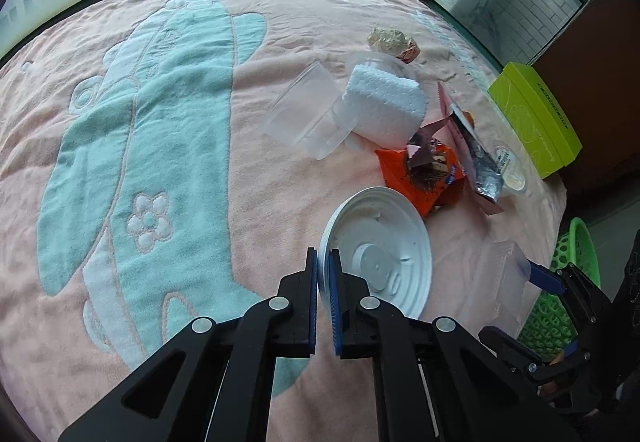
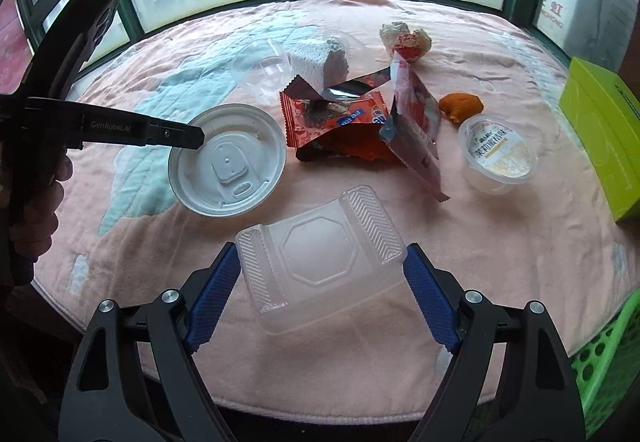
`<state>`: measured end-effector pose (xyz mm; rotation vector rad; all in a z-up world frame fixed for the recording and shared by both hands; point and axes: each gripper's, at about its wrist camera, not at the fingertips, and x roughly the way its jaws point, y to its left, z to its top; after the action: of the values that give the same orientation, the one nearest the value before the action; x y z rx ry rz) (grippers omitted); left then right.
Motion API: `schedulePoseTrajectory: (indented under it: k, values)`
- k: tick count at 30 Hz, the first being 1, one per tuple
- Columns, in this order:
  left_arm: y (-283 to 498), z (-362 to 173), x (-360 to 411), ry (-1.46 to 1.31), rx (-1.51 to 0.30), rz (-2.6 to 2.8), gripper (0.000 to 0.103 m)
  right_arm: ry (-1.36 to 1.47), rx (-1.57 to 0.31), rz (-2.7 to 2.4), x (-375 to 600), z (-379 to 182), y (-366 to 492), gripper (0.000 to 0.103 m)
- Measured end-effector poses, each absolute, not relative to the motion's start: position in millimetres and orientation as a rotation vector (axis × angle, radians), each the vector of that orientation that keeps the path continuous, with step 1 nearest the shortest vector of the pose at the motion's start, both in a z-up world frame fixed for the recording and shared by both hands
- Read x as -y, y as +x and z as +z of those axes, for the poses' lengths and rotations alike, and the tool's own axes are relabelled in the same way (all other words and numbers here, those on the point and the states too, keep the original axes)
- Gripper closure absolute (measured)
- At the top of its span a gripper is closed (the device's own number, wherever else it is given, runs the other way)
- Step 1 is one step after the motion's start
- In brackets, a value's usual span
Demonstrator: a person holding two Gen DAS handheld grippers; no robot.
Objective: Collect trash
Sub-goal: 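Carry both items over the green basket and open both tools to drop them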
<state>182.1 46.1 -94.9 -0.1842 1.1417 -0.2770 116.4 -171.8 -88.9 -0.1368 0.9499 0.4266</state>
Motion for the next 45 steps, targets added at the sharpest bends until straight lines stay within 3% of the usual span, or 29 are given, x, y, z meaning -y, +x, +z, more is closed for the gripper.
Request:
schedulePoseTrajectory:
  k: [11,21,39,45]
  values:
    - [159.5,-41.5,-7.9,-0.155,-1.047,-0.394,0.098,0.015,-0.903,0.233,234.1,-53.9,78.0,0.021]
    - [150.3,0.2,74.1,-0.091,-0.980,-0.567,0.098,0.137,-0.844,0.021,313.9,-29.3,38.3,0.021]
    - [128.1,19.9,227.6,0.068,-0.969,-0.819,0.098,0.261,-0.807,-0.244,425.7,-25.2,-24.4,0.019]
    - [115.9,16.4,269.5,0.129,-0.983,-0.868,0.098,0.287,-0.791,-0.293,445.8,-24.3,-43.9,0.014]
